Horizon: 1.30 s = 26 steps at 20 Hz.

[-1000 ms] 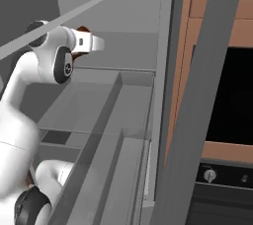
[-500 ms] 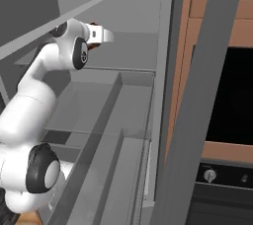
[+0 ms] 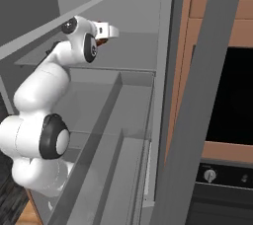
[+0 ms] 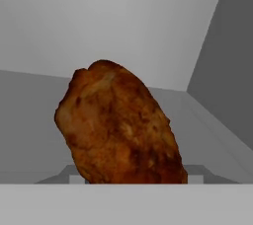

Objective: Place the chicken drumstick on the counter behind the older chicken drumstick on the same shelf of the fridge to maintain FIFO order. Close the fridge door when finished.

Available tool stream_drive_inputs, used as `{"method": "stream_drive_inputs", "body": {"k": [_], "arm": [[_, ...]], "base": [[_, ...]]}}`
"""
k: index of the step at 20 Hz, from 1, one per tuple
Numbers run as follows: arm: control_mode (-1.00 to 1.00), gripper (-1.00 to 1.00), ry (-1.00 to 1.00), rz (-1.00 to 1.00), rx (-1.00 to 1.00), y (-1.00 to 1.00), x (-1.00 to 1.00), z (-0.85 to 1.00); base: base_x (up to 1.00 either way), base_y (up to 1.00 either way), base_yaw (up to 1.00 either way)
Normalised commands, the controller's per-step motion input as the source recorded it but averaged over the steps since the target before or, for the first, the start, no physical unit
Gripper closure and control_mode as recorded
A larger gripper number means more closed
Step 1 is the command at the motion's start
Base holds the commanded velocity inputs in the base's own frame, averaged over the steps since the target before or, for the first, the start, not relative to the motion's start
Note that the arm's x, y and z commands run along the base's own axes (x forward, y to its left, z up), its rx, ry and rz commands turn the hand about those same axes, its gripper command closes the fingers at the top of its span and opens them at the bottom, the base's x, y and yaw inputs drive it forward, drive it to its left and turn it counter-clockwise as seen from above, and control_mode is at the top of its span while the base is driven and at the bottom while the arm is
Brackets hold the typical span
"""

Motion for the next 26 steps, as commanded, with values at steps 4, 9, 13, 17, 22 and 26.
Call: {"method": "stream_drive_inputs", "body": {"k": [4, 9, 13, 17, 22, 26], "arm": [[-1.00, 1.00, 0.00, 0.00, -0.04, 0.01, 0.76, -0.03], [-1.00, 1.00, 0.00, 0.00, -0.04, 0.02, 0.77, -0.12], [-1.00, 1.00, 0.00, 0.00, -0.04, 0.00, 0.64, -0.09], [-1.00, 1.00, 0.01, 0.00, -0.11, 0.01, 0.58, -0.16], [-1.00, 1.00, 0.09, 0.00, -0.03, 0.00, 0.34, -0.26], [-1.00, -1.00, 0.00, 0.00, -0.01, 0.03, 0.00, -0.42]], "base": [[0.00, 0.00, 0.00], [0.00, 0.00, 0.00], [0.00, 0.00, 0.00], [0.00, 0.00, 0.00], [0.00, 0.00, 0.00], [0.00, 0.00, 0.00]]}}
